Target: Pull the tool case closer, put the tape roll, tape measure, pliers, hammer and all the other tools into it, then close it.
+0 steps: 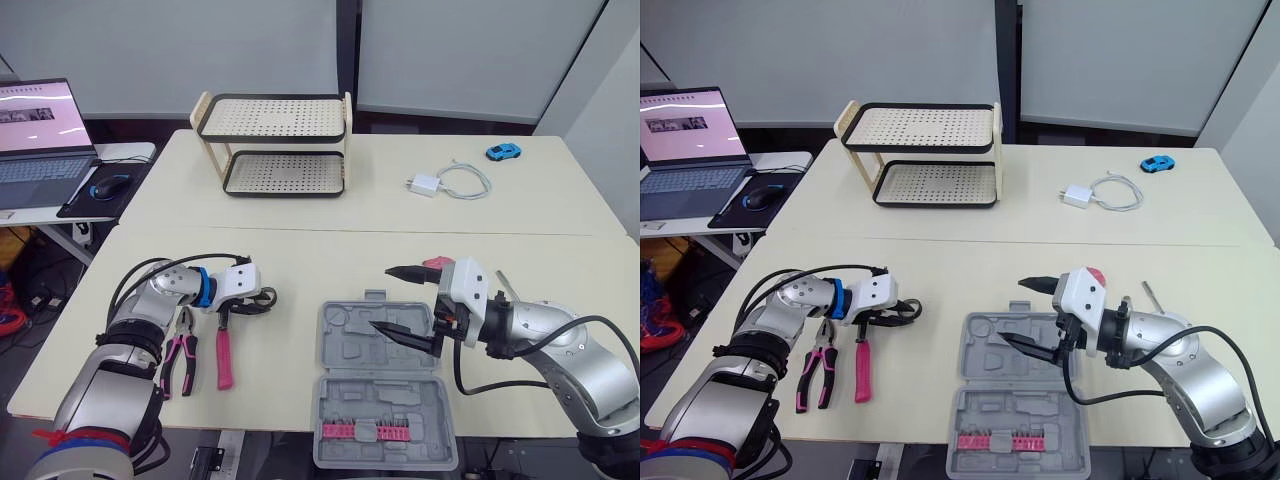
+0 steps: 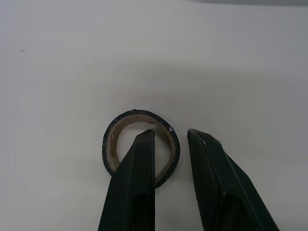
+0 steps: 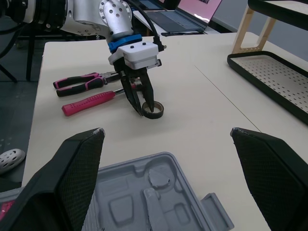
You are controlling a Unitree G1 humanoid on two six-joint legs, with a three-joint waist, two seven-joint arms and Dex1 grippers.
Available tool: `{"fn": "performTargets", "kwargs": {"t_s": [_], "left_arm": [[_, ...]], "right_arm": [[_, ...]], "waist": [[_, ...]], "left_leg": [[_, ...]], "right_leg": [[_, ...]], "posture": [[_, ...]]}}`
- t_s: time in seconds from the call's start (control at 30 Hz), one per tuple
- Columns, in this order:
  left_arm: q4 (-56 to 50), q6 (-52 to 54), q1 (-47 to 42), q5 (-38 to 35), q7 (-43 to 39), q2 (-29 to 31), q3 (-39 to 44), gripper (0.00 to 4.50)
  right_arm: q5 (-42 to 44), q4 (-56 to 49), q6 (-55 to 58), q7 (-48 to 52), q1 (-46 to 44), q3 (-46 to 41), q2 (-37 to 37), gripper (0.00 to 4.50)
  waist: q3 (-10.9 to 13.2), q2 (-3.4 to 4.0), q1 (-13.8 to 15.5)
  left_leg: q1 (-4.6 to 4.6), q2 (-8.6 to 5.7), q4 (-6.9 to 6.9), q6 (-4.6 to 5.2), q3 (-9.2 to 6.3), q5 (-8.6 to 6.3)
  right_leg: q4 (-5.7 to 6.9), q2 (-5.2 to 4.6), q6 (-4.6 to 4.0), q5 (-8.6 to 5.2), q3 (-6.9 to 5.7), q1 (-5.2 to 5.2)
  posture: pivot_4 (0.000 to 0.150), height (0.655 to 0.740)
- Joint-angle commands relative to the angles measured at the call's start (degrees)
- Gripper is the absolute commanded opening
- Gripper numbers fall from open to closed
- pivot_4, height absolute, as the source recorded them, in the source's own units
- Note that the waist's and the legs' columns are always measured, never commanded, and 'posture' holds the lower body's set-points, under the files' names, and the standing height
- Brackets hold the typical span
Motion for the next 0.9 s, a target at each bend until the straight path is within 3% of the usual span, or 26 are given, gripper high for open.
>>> {"fn": "performTargets", "kwargs": {"t_s": [0.03, 0.17, 0.37, 0.47, 0.6, 0.9], "left_arm": [[0.4, -0.9, -0.7, 0.6, 0.6, -0.3, -0.1, 0.90], [0.7, -0.8, -0.8, 0.8, 0.8, -0.4, -0.1, 0.05], [-1.5, -0.3, -0.4, -0.6, -2.6, 0.1, 0.2, 0.05], [-12.8, 1.2, 3.7, -4.8, -10.8, 2.5, 0.1, 0.05], [-25.8, 3.7, 10.1, -6.7, -15.5, 5.6, -0.9, 0.05], [-38.9, 2.6, 18.9, -6.1, -14.5, 6.2, -4.8, 0.05]], "right_arm": [[-0.3, -2.1, -0.2, 0.0, -0.3, -0.4, -0.6, 4.50], [-0.3, -2.1, -0.2, 0.3, -0.3, -0.4, -0.8, 4.50], [0.0, -2.1, -0.6, 1.4, -0.3, -0.5, -1.8, 4.50], [0.4, -3.4, -1.2, 3.9, 1.3, -0.4, -3.7, 4.50], [0.6, -3.7, -2.7, 6.6, 3.1, -0.2, -5.3, 4.50], [-0.7, -4.2, -4.6, 10.9, 5.3, 1.7, -7.9, 4.50]], "waist": [[0.0, -0.01, 0.0], [0.0, -0.01, 0.0], [0.0, -0.01, 0.0], [0.0, -0.01, -0.1], [0.0, 0.00, -0.2], [0.0, 0.01, 0.2]], "left_leg": [[0.00, 0.00, 0.00, -0.01, 0.00, 0.00], [0.00, 0.00, 0.00, -0.07, 0.00, 0.04], [0.00, 0.00, 0.00, -0.07, 0.00, 0.04], [-0.01, 0.00, 0.00, -0.07, 0.00, 0.04], [0.00, 0.04, -0.01, -0.08, -0.01, 0.04], [0.02, 0.02, 0.01, 0.14, -0.01, -0.08]], "right_leg": [[0.00, 0.00, 0.00, 0.00, 0.00, 0.00], [0.01, 0.00, 0.00, 0.00, -0.01, 0.01], [0.01, 0.00, 0.00, 0.00, -0.01, 0.01], [0.01, 0.00, 0.00, 0.00, 0.00, 0.00], [-0.01, 0.01, 0.00, 0.00, 0.01, -0.01], [-0.05, 0.00, 0.00, 0.00, 0.02, 0.08]], "posture": [[0.150, 0.7400], [0.150, 0.7400], [0.150, 0.7400], [0.150, 0.7400], [0.150, 0.7400], [0.150, 0.7400]]}}
